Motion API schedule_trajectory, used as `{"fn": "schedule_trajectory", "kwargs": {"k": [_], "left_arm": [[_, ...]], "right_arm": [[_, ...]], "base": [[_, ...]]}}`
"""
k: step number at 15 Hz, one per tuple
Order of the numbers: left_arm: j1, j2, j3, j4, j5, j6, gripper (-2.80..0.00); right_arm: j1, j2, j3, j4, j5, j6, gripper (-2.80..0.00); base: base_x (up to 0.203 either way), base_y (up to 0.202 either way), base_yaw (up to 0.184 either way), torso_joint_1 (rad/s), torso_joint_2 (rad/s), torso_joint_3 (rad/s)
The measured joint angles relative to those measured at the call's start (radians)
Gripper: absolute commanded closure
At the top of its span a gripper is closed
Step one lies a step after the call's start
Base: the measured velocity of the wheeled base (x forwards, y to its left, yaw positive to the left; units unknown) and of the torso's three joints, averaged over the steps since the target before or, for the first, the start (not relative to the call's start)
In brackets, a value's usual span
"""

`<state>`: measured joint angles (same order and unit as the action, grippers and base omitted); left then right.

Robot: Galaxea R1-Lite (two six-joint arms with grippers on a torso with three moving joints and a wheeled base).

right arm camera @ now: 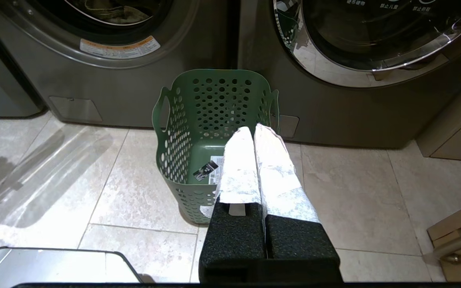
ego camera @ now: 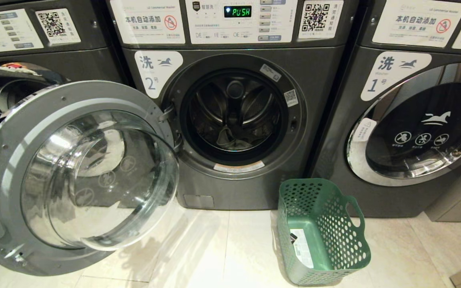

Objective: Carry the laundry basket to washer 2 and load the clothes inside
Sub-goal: Close the washing machine door with the left hand

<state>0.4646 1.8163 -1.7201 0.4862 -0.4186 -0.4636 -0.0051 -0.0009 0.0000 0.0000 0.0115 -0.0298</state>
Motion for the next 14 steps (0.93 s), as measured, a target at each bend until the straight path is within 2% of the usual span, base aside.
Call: {"fn": "schedule_trajectory", "kwargs": {"k": [3, 6, 10, 12, 14], "left_arm": [[-0.051, -0.059, 0.040, 0.051, -0.057, -0.022, 0.00], [-0.171, -0.162, 0.105, 0.074, -0.105, -0.113, 0.00], [-0.437, -0.260, 0.195, 0.050, -0.122, -0.340, 0.00], [-0.560, -0.266, 0.234, -0.025, -0.119, -0.439, 0.00], [-0.707, -0.237, 0.258, -0.134, -0.096, -0.511, 0.00]], "right_arm": [[0.000, 0.000, 0.000, 0.000, -0.001, 0.001, 0.00], [0.001, 0.000, 0.000, 0.000, -0.001, 0.001, 0.00], [0.000, 0.000, 0.000, 0.000, -0.001, 0.001, 0.00], [0.001, 0.000, 0.000, 0.000, -0.001, 0.001, 0.00], [0.000, 0.000, 0.000, 0.000, 0.000, -0.005, 0.00]], "base": [[0.000, 0.000, 0.000, 0.000, 0.00, 0.000], [0.000, 0.000, 0.000, 0.000, 0.00, 0.000], [0.000, 0.000, 0.000, 0.000, 0.00, 0.000], [0.000, 0.000, 0.000, 0.000, 0.00, 0.000], [0.000, 0.000, 0.000, 0.000, 0.00, 0.000]]}}
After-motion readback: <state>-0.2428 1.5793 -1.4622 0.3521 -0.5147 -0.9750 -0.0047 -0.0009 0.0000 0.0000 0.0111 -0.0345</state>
